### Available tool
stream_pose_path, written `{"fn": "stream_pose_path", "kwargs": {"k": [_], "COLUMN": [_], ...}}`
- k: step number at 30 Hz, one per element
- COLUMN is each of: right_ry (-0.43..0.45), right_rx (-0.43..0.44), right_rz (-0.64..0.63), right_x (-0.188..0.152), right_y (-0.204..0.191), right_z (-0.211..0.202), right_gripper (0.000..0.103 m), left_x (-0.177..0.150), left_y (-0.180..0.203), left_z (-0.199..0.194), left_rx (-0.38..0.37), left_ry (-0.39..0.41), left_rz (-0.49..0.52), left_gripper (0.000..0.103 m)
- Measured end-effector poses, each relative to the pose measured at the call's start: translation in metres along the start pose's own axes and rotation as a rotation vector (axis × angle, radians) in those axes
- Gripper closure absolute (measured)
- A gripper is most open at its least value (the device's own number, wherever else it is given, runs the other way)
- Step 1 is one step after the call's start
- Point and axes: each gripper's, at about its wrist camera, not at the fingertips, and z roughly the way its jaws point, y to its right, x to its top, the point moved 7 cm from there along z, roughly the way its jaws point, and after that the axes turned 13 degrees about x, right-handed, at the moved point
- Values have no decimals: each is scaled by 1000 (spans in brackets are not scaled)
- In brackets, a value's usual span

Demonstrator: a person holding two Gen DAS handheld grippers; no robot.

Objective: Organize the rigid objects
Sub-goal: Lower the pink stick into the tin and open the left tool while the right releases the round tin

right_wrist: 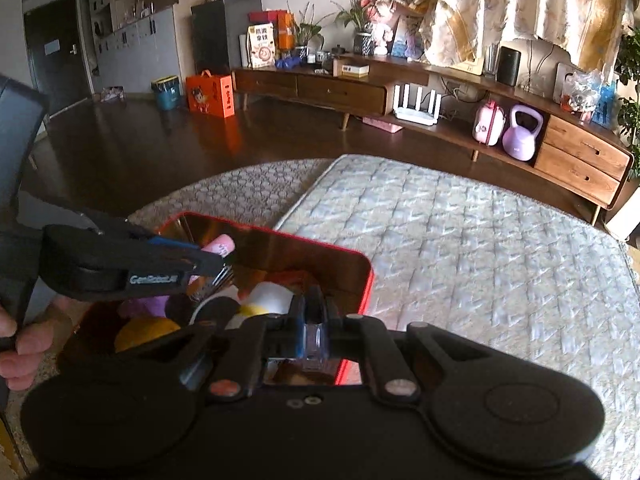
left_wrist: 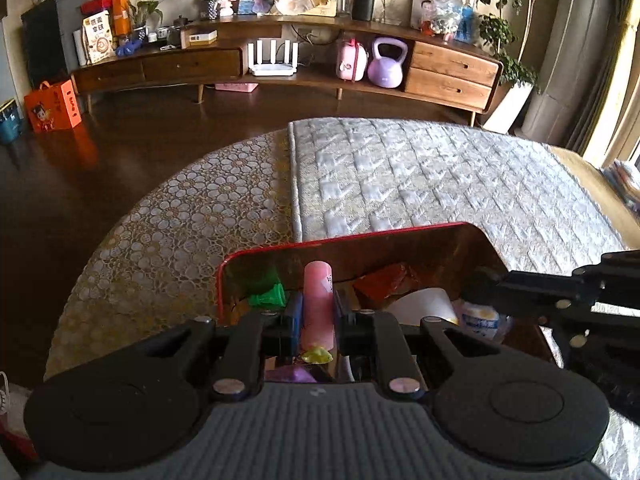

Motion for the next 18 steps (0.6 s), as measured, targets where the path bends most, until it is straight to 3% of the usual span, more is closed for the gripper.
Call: {"fn": "stream_pose_path", "kwargs": {"k": [5,12,18], "right_ry": [-6,7,44], "right_rx": [11,43,74], "right_rz": [7,47,87], "right_x": [-3,-1,1], "right_y": [-3,-4,-8], "right_z": [1,-14,-37], "right_gripper": [94,81,63], "left_x": [-2,-4,-2], "left_y": [5,6,4], "left_z": [7,5,-6], "left_rx": [-5,-9,-17], "left_ry": [-19,-38,-37], "left_rz": [7,-12,-35], "left_gripper": [88,88,87]}}
